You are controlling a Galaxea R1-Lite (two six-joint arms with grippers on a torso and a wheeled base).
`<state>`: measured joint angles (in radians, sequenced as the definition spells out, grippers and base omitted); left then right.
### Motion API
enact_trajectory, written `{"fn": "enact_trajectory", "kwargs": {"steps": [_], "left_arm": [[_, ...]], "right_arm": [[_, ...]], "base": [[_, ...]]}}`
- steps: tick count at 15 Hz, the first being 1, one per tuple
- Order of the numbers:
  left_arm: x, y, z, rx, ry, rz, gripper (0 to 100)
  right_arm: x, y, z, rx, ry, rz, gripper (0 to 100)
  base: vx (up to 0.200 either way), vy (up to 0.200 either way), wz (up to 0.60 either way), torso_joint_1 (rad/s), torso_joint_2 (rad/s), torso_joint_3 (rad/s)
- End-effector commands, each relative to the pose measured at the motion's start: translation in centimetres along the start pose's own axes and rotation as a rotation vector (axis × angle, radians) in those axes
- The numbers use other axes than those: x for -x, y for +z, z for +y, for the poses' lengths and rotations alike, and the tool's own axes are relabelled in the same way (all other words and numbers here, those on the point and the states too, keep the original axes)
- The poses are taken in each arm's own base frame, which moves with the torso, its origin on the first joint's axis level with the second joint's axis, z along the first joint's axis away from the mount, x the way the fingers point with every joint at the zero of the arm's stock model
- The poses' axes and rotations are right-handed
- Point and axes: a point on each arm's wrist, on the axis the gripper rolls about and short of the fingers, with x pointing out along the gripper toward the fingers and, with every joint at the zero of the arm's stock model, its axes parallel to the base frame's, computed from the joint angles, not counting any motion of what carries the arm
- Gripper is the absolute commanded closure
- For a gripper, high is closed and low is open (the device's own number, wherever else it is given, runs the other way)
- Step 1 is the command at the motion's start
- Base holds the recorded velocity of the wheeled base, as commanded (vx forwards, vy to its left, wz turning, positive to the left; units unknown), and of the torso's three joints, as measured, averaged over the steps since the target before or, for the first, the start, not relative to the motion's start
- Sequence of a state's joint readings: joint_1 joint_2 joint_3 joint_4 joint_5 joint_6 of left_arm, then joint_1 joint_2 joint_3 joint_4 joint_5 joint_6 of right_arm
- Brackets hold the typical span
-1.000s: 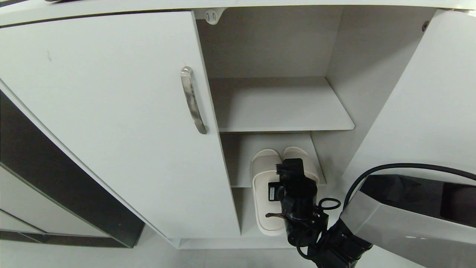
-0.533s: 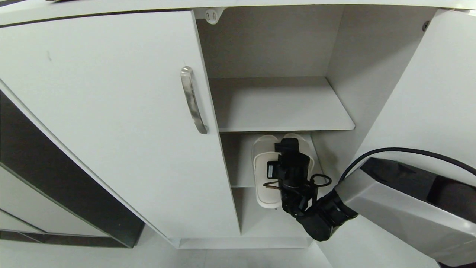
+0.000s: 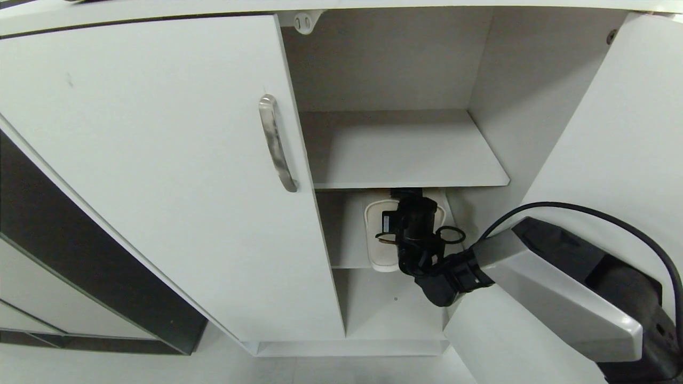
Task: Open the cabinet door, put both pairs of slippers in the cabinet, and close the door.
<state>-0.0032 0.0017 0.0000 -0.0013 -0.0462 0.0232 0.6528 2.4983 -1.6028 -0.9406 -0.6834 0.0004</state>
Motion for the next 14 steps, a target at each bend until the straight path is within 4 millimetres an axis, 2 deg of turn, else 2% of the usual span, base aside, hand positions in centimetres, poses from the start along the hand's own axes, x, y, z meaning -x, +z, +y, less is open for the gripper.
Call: {"fn": "enact_trajectory", "kwargs": {"steps": [1,8,14], "left_arm": [[0.0,0.0,0.0,0.0,0.0,0.001,100],[0.0,0.0,0.0,0.0,0.0,0.001,100],[0.0,0.0,0.0,0.002,0.0,0.001,100]], "right_arm": [[-0.6,0.0,0.2,-0.009,-0.003,-0.01,100],[-1.1,-1.2,0.2,-0.006,-0.009,0.0,100],[-1.2,-1.5,0.1,-0.005,-0.011,0.004,100]], "base": [[0.0,0.0,0.0,0.0,0.0,0.0],[0.0,0.0,0.0,0.0,0.0,0.0],[0.0,0.0,0.0,0.0,0.0,0.0]]}}
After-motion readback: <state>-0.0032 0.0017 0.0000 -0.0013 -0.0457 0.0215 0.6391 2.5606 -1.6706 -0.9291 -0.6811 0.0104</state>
